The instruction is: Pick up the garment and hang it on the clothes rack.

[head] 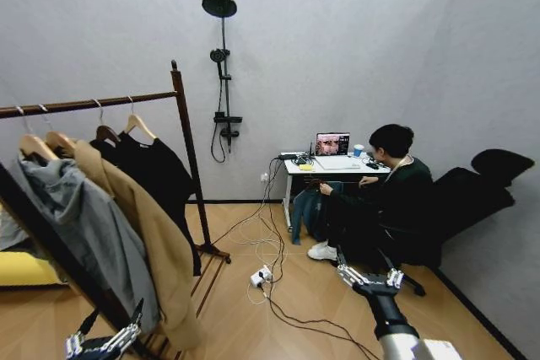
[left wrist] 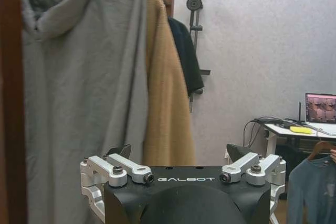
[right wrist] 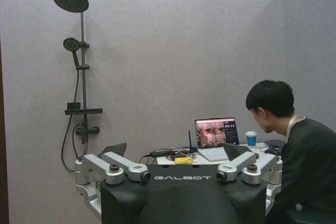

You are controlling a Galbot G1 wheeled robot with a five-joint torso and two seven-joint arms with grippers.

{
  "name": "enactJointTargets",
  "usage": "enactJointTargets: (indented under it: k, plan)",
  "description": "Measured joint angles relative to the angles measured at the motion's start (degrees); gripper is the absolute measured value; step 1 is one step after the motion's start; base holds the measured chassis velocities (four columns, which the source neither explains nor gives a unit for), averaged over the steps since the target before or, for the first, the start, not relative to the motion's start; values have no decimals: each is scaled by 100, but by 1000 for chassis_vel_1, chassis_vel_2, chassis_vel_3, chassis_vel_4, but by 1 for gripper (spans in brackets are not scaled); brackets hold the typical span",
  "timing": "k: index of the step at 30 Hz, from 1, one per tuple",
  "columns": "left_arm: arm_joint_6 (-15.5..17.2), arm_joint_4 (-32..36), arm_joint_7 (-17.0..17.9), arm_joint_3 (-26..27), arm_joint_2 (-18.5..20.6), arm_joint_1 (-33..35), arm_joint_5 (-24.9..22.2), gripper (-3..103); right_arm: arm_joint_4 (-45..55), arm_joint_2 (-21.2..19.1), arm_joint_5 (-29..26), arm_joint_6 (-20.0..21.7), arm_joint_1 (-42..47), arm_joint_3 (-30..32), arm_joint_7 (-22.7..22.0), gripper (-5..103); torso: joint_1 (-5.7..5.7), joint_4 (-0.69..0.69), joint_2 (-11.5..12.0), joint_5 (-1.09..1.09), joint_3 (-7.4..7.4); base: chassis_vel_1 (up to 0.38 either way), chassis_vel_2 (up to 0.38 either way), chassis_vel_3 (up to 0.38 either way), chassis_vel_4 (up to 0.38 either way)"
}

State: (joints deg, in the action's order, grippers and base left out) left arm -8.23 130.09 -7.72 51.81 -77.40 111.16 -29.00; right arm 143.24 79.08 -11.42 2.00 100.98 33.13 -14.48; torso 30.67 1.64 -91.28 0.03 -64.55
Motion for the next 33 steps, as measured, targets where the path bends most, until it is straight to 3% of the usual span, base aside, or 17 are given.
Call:
enactJointTargets:
  k: [14, 19, 33]
  plan:
    - [0, 0, -1, -1, 0, 0, 0, 100, 1, 0, 0, 0, 1, -1, 0, 100, 0, 0, 0, -7, 0, -208, -214, 188, 213]
    - [0, 0, -7, -2, -1, 0, 0, 100, 0, -1, 0, 0, 1, 3, -1, 100, 0, 0, 0, 1, 0, -246, -238, 247, 246]
    - [0, 0, -2, 0, 0, 0, 0, 100, 0, 0, 0, 0, 1, -2, 0, 100, -2, 0, -1, -6, 1, -10, -30, -8, -25]
